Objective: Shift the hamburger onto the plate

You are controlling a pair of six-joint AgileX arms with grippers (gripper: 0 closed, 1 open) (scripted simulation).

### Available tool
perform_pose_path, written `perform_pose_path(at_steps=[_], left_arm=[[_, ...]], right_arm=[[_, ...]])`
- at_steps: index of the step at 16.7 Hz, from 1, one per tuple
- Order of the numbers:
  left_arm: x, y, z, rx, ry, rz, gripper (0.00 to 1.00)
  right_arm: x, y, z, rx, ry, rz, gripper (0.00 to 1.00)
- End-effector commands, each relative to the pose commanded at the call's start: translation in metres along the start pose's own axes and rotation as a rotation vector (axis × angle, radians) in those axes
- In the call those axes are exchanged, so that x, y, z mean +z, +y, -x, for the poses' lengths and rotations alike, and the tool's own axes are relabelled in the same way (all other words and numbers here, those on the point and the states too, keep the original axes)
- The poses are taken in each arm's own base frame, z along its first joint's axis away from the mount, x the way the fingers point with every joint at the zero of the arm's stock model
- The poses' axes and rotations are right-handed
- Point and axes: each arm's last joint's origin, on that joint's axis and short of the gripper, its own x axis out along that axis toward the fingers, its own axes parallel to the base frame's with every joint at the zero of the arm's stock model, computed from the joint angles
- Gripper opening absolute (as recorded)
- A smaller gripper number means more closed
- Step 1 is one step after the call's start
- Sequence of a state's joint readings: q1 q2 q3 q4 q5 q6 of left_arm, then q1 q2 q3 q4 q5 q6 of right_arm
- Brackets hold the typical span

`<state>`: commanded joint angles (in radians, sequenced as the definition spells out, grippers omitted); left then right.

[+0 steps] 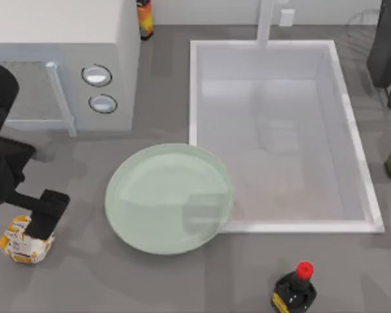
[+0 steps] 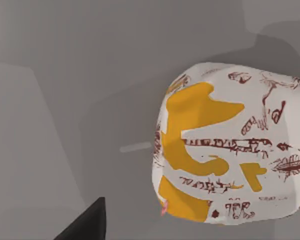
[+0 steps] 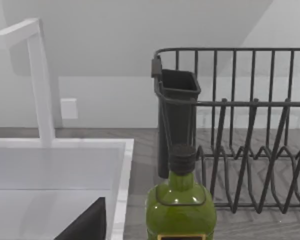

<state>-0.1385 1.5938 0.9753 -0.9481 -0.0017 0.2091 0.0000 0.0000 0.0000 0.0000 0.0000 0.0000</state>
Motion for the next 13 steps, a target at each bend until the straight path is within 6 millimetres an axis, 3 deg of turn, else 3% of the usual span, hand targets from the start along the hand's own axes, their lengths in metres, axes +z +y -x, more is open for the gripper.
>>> perform_pose_path(at_steps=[3, 10, 13], left_arm=[[-0.001, 0.001, -0.005, 0.000, 0.001, 0.002, 1.00], [0.002, 0.001, -0.067, 0.003, -0.012, 0.001, 1.00], [0.000, 0.000, -0.080, 0.000, 0.000, 0.000, 1.00]], right_arm=[[0.000, 0.000, 0.000, 0.000, 0.000, 0.000, 1.00], [0.000, 0.000, 0.000, 0.000, 0.000, 0.000, 1.00], [0.000, 0.000, 0.000, 0.000, 0.000, 0.000, 1.00]])
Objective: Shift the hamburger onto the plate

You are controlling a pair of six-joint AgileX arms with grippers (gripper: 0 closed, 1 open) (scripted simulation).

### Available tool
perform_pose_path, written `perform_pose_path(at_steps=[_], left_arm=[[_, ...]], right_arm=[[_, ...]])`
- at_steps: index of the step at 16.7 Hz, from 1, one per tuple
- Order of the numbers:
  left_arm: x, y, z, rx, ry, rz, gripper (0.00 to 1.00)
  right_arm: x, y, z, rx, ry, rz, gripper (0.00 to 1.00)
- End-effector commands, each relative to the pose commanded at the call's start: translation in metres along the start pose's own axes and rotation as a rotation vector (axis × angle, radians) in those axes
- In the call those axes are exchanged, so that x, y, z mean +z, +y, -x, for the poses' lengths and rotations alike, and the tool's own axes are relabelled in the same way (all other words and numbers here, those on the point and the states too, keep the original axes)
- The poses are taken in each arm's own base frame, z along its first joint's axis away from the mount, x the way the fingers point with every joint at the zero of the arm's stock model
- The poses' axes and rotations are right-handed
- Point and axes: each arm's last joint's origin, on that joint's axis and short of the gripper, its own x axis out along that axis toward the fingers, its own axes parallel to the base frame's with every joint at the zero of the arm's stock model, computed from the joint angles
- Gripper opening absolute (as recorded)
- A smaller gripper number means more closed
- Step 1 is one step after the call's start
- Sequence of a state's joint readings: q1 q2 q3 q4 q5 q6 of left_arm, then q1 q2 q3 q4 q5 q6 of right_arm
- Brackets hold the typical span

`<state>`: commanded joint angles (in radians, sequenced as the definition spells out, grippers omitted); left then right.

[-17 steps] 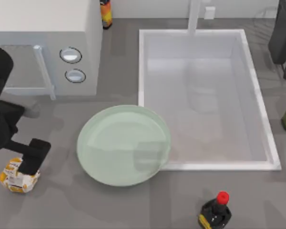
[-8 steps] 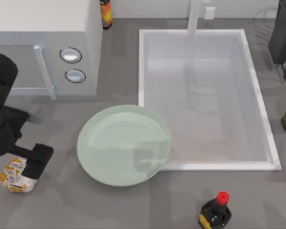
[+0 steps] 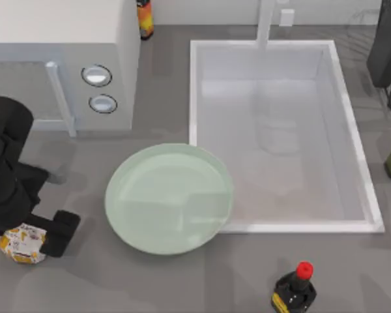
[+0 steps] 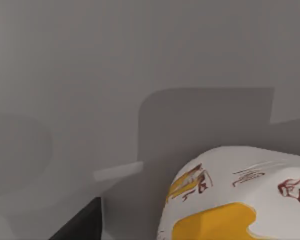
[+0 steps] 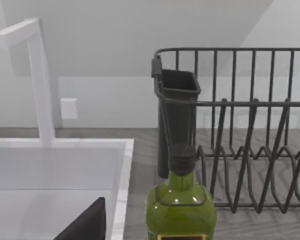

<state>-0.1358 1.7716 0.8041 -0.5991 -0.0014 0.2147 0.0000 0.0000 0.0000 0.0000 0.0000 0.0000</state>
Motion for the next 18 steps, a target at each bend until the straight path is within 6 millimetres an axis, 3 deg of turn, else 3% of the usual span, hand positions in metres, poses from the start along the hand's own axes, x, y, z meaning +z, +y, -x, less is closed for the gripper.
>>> perform_pose_path(at_steps=[3, 16, 18], left_arm=[[0.0000, 0.0000, 0.0000, 0.000, 0.000, 0.000, 1.00], [0.0000, 0.0000, 0.0000, 0.000, 0.000, 0.000, 0.02], [0.0000, 0.0000, 0.0000, 0.000, 0.000, 0.000, 0.00]], right_arm=[[0.0000, 0.0000, 0.0000, 0.000, 0.000, 0.000, 1.00], [0.0000, 0.0000, 0.0000, 0.000, 0.000, 0.000, 1.00], [0.0000, 0.0000, 0.0000, 0.000, 0.000, 0.000, 1.00]])
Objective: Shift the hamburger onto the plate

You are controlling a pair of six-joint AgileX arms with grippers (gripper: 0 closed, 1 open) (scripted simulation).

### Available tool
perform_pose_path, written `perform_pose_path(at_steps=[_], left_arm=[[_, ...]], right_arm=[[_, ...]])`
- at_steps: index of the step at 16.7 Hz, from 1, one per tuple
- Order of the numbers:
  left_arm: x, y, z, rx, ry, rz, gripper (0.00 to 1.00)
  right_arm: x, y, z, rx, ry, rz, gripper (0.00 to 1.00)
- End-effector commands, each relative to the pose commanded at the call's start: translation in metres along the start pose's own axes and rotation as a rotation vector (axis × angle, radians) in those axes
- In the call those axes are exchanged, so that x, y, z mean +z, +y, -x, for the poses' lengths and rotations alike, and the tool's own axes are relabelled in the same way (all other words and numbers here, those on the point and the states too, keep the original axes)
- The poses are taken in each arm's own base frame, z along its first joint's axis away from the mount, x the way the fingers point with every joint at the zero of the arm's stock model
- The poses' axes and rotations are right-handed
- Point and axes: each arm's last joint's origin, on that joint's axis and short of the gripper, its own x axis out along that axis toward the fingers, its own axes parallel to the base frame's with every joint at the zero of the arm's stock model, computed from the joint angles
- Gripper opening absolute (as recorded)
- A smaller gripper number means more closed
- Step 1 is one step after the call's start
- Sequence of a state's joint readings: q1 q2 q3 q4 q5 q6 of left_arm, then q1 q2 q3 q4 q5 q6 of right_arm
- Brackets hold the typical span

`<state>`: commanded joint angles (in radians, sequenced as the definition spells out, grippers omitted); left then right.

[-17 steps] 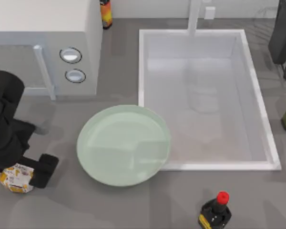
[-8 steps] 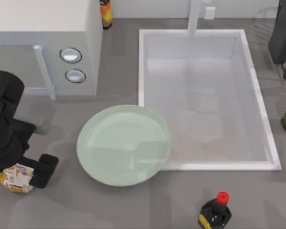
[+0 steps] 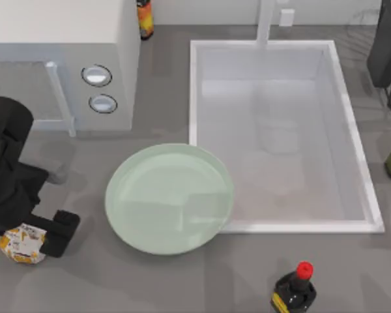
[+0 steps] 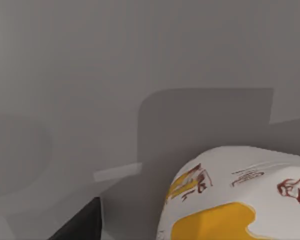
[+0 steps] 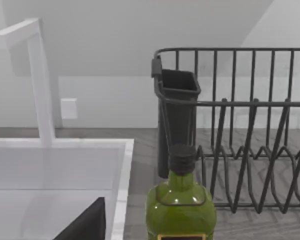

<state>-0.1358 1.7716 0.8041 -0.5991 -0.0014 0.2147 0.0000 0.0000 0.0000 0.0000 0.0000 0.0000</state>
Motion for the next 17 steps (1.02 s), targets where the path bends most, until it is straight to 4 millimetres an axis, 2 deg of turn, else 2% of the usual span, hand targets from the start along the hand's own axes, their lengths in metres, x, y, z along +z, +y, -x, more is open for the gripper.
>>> perform_pose_path(at_steps=[6, 7, 9, 11, 17], left_arm=[[0.000, 0.000, 0.000, 0.000, 0.000, 0.000, 0.00], [0.001, 0.000, 0.022, -0.003, -0.038, 0.002, 0.00], [0.003, 0.001, 0.026, -0.002, -0.041, 0.000, 0.00], [0.007, 0.002, 0.040, -0.001, -0.046, 0.001, 0.00], [0.004, 0.001, 0.105, -0.007, -0.018, 0.001, 0.00]], right_arm=[[0.000, 0.000, 0.000, 0.000, 0.000, 0.000, 1.00], [0.000, 0.000, 0.000, 0.000, 0.000, 0.000, 1.00], [0.000, 0.000, 0.000, 0.000, 0.000, 0.000, 1.00], [0.000, 0.000, 0.000, 0.000, 0.000, 0.000, 1.00], [0.000, 0.000, 0.000, 0.000, 0.000, 0.000, 1.00]])
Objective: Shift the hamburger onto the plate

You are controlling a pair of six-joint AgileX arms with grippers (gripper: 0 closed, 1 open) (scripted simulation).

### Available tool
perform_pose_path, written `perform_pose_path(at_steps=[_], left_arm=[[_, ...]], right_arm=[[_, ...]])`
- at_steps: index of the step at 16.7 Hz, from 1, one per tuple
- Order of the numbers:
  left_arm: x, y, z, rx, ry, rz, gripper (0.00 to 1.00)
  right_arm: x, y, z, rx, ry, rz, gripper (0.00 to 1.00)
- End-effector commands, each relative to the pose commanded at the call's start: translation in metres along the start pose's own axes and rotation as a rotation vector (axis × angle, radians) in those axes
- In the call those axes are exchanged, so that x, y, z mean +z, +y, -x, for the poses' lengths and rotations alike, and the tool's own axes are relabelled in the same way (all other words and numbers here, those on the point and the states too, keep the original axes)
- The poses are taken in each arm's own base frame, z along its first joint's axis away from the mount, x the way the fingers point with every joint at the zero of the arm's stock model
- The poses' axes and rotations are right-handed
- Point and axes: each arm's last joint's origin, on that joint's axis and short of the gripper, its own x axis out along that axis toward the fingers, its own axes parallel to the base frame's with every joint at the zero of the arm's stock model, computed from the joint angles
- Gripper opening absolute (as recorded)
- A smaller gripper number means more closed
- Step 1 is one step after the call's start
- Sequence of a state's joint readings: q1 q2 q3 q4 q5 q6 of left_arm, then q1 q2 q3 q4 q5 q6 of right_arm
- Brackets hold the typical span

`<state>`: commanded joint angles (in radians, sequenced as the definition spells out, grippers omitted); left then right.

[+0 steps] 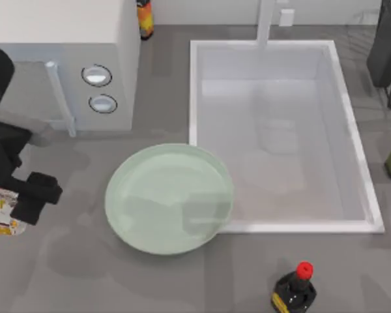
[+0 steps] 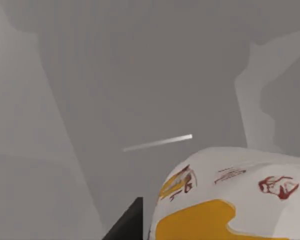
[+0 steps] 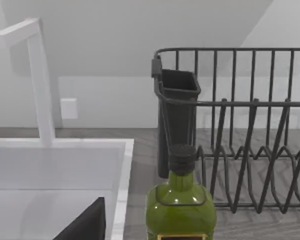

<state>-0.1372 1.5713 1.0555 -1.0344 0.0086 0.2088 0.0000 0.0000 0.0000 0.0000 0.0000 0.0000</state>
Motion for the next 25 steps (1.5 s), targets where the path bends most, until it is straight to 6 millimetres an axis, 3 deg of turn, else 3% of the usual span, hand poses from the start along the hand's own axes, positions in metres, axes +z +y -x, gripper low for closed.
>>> perform_pose_path(at_steps=[3, 8, 13, 18, 25], left_arm=[[-0.002, -0.001, 0.018, 0.004, -0.019, 0.000, 0.00], [-0.001, -0.001, 0.016, 0.004, -0.014, 0.005, 0.00], [0.025, -0.016, 0.018, 0.004, 0.013, 0.135, 0.00], [0.063, -0.044, 0.011, 0.028, 0.079, 0.468, 0.00], [0.104, -0.098, -0.013, 0.143, 0.148, 1.120, 0.00]], right_arm=[[0.000, 0.000, 0.000, 0.000, 0.000, 0.000, 1.00], [0.000, 0.000, 0.000, 0.000, 0.000, 0.000, 1.00], [0.000, 0.000, 0.000, 0.000, 0.000, 0.000, 1.00], [0.000, 0.000, 0.000, 0.000, 0.000, 0.000, 1.00], [0.000, 0.000, 0.000, 0.000, 0.000, 0.000, 1.00]])
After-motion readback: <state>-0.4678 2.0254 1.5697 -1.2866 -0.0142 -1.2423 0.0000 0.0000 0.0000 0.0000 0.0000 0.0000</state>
